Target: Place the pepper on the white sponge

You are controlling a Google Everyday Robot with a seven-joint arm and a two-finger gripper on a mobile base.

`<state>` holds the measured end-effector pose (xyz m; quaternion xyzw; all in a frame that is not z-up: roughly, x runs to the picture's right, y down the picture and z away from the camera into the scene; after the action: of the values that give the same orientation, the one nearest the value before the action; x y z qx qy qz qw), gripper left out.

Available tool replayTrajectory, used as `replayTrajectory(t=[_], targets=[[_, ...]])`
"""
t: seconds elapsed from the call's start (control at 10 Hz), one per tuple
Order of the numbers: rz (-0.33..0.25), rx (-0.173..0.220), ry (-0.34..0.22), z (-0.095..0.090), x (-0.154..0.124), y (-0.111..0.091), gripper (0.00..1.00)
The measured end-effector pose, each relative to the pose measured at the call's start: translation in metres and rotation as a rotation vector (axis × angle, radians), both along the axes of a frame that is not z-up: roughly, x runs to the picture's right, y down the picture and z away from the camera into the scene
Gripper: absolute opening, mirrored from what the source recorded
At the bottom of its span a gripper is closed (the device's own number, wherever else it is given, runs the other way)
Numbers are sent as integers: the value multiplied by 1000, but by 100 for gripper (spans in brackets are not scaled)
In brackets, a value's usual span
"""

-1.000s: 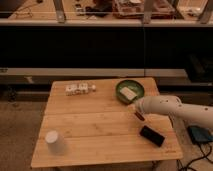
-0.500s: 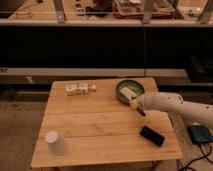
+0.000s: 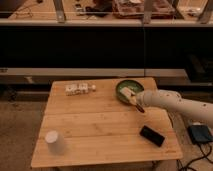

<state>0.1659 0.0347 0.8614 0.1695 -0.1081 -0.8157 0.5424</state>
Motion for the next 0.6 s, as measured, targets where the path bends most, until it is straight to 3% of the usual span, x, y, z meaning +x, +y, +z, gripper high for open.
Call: replayTrajectory(t=[0.1,0.6], targets=[[-7,26,-17,10,-9,-17,1],[-84,112,-78,36,-25,-56,1]])
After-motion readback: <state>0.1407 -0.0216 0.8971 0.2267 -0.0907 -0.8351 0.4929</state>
